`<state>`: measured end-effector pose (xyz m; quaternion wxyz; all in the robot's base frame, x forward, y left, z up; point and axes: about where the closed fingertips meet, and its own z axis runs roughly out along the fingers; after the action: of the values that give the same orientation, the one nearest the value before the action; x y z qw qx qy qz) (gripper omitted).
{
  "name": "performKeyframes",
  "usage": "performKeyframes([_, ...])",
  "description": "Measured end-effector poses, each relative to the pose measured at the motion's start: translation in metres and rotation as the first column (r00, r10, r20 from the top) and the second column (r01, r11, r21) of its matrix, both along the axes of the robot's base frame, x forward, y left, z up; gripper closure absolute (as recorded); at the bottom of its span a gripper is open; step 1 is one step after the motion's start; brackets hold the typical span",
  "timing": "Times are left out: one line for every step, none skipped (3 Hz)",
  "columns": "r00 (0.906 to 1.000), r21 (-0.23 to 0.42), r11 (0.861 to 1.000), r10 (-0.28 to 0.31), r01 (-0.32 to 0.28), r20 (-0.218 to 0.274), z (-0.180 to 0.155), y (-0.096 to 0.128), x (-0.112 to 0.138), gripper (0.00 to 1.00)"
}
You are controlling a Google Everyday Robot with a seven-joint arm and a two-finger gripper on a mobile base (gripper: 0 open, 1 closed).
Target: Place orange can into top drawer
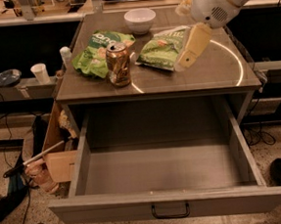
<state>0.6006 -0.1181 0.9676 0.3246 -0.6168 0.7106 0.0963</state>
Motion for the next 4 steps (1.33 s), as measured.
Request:
performKeyframes([0.9996,0.022,1.0,0.011,-0.01,-0.025,-0.013,0.011,0.001,0.0])
performKeyframes([0.9984,0.056,0.997,0.046,-0.044,-0.032,-0.017,0.037,0.005,0.0])
performKeyframes([0.9891,0.069,0.99,0.131,-0.127,-0.066,-0.031,0.088,0.01,0.0])
performKeyframes([0.9891,0.069,0.99,0.131,-0.127,-0.066,-0.031,0.088,0.01,0.0])
